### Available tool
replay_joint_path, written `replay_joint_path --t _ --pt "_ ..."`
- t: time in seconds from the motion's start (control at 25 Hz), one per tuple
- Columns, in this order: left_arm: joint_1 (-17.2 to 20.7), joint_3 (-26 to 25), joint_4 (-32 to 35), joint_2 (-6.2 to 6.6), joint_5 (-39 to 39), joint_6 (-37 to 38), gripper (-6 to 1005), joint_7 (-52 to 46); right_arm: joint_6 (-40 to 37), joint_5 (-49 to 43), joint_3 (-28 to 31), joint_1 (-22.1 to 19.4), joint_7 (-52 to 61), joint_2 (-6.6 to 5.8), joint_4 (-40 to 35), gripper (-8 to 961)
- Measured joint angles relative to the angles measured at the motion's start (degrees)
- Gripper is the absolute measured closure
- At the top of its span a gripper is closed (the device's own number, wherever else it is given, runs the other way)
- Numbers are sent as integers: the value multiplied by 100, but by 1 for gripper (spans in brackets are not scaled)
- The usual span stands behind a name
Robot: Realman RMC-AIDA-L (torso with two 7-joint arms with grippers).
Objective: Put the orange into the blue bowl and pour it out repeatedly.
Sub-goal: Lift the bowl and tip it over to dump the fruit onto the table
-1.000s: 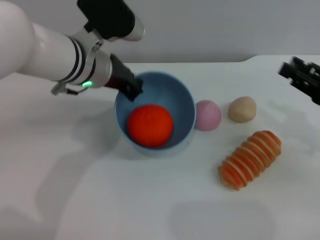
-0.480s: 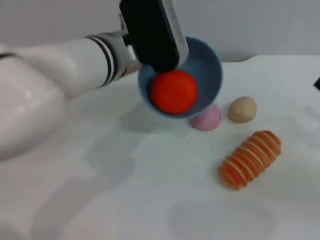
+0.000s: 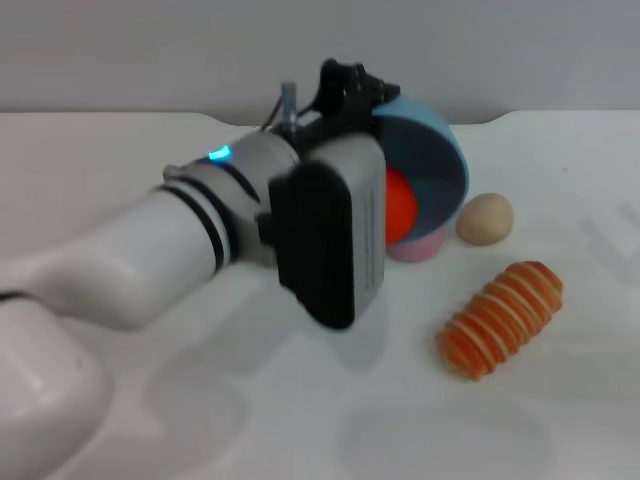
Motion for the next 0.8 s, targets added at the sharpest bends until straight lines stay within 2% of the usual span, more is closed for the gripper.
replay_joint_path --t 0.16,0.32,0.52,0.72,0.8 --pt "227 287 -193 -3 2 -765 1000 649 41 2 3 64 -41 -5 14 221" --pt "445 579 -582 -20 2 -1956 1000 1409 94 -8 -2 82 -60 -4 18 230" --pt "506 745 -1005 -23 2 -2953 1000 1658 329 -5 5 70 -60 8 45 243" --pt "517 756 -1061 -28 -41 -3014 1000 1670 368 -5 -34 104 -61 1 83 255" --pt "502 719 -1000 -50 -406 -2978 1000 1595 377 -15 -61 162 -59 -2 109 260"
